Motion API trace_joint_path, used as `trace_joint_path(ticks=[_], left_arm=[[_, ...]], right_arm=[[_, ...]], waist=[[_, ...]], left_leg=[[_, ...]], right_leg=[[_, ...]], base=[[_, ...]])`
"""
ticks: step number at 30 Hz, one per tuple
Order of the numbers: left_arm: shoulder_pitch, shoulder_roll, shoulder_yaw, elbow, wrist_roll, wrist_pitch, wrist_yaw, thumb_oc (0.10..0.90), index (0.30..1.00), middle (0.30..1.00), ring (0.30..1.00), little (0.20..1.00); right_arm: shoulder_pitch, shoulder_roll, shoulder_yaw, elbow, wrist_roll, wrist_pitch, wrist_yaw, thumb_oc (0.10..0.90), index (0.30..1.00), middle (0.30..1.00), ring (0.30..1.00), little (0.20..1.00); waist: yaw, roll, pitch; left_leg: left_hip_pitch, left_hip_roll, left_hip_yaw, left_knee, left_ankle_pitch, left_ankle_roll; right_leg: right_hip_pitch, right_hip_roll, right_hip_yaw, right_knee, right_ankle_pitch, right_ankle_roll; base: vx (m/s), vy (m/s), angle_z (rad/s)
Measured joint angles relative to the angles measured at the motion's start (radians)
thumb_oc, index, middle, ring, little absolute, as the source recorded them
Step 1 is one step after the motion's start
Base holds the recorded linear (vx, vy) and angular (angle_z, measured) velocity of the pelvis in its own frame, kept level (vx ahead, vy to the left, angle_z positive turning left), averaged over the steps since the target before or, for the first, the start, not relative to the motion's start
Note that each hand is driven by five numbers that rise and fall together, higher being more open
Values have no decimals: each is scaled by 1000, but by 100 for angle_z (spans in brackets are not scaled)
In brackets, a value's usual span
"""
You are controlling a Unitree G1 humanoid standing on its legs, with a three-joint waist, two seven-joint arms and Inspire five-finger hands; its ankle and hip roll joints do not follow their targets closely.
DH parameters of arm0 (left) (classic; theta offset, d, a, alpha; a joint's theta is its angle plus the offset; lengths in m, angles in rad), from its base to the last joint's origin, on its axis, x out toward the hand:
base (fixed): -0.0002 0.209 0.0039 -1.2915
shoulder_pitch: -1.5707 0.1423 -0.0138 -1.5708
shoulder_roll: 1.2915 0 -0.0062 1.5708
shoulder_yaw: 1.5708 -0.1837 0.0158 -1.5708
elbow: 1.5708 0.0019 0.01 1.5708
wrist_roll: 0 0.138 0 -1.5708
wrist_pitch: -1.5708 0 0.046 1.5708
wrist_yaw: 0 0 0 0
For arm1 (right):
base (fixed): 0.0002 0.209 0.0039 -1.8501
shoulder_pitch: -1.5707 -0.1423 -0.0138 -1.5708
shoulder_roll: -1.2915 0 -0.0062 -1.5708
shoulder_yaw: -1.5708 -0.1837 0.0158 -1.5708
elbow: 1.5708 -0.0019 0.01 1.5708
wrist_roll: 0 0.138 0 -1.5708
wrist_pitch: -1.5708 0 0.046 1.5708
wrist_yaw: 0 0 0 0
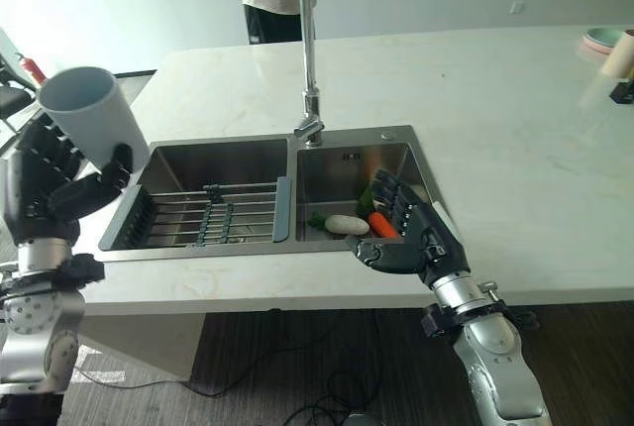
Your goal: Place the dishes in the dishwasher.
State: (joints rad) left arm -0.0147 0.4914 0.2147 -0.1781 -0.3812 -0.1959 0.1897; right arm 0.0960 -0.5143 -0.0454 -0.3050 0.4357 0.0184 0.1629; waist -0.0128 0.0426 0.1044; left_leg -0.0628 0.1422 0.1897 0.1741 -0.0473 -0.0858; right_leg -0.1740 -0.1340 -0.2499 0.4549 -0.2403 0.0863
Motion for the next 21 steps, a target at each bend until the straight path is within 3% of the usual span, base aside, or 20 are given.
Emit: trace_joint_path(ticks=[3,6,9,10,11,12,13,14,15,16,17,18,19,20,21], left_arm=[[20,-11,5,-31,2,-1,3,400,300,300,300,300],[97,-84,14,-125,3,-2,1,400,300,300,300,300],[157,-155,-8,-147,-1,-2,0,400,300,300,300,300],[176,-165,-36,-144,0,-2,-4,400,300,300,300,300],[179,-164,-47,-144,1,-2,-5,400,300,300,300,300],[178,-164,-60,-142,3,-4,-6,400,300,300,300,300],[174,-156,-65,-141,3,-8,-8,400,300,300,300,300],[156,-139,-62,-141,3,-22,-3,400,300,300,300,300],[149,-140,-65,-132,-5,-30,-6,400,300,300,300,300],[133,-140,-73,-123,-6,-31,-13,400,300,300,300,300],[118,-142,-77,-122,-6,-46,-29,400,300,300,300,300],[95,-140,-73,-131,-6,-79,-43,400,300,300,300,300],[72,-143,-73,-132,-7,-108,-49,400,300,300,300,300],[47,-143,-72,-133,-8,-119,-49,400,300,300,300,300],[19,-142,-73,-122,-8,-120,-49,400,300,300,300,300]], right_arm=[[-16,-1,1,-15,18,-4,4,800,900,900,900,900],[-21,-1,16,-62,46,-13,4,800,900,900,900,900],[-45,-2,77,-76,57,-15,4,800,900,900,900,900],[-50,-4,109,-76,57,-17,1,800,900,900,900,900],[-50,-5,113,-76,57,-18,4,800,900,900,900,900],[-46,-10,113,-74,56,-28,1,800,900,900,900,900],[-39,-9,111,-70,56,-44,-5,800,900,900,900,900],[-39,-49,105,-63,57,-47,-18,800,900,900,900,900],[-31,-67,98,-48,57,-58,-21,800,900,900,900,900],[-9,-67,81,-39,57,-68,-31,800,900,900,900,900],[11,-69,55,-39,57,-81,-43,800,900,900,900,900],[14,-75,17,-43,57,-116,-50,800,900,900,900,900],[2,-76,-20,-44,56,-140,-56,800,900,900,900,900],[-15,-69,-52,-43,56,-152,-64,800,900,900,900,900],[-32,-54,-68,-41,54,-152,-72,800,900,900,900,900]], waist=[[31,-8,-3],[61,-7,-4],[118,-6,-5],[146,-6,-4],[148,-5,-3],[149,3,-2],[147,-12,3],[151,-59,34],[141,-79,45],[101,-105,56],[50,-115,55],[18,-101,51],[26,-73,51],[27,-42,51],[14,-21,57]], left_leg=[[-11,-2,-30,-3,9,-12],[-26,-1,-73,-6,26,-18],[-42,7,-104,6,40,-31],[-77,9,-128,11,69,-35],[-101,9,-124,5,96,-26],[-119,7,-85,-56,142,21],[-86,10,-16,-157,145,61],[-104,38,198,-5,79,34],[-50,26,310,61,61,16],[20,0,431,85,52,13],[72,-8,500,119,38,7],[110,-2,526,138,6,15],[136,12,536,114,-15,23],[144,4,527,56,-34,3],[137,-24,512,7,-64,41]], right_leg=[[1,1,-25,12,-21,-13],[2,3,-59,24,-36,-32],[0,9,-69,50,-57,-38],[-6,10,-93,71,-66,-42],[-11,11,-101,77,-68,-46],[-11,7,-151,71,-68,-62],[-16,-20,-203,40,-45,-116],[14,-82,-317,-37,-19,-131],[81,-134,-454,-89,11,-125],[144,-173,-538,-132,40,-104],[169,-190,-535,-137,63,-111],[155,-177,-445,-140,43,-90],[123,-174,-429,-111,38,-87],[85,-175,-410,-75,40,-83],[58,-181,-381,-40,43,-82]], base=[[9,-211,32],[-6,-174,38],[-103,-129,45],[-256,-142,106],[-292,-126,148],[-162,-80,156],[-287,-32,220],[-283,-12,225],[-346,29,258],[-223,97,252],[-211,181,284],[-214,270,229],[-176,298,164],[-154,306,133],[-168,386,127]])
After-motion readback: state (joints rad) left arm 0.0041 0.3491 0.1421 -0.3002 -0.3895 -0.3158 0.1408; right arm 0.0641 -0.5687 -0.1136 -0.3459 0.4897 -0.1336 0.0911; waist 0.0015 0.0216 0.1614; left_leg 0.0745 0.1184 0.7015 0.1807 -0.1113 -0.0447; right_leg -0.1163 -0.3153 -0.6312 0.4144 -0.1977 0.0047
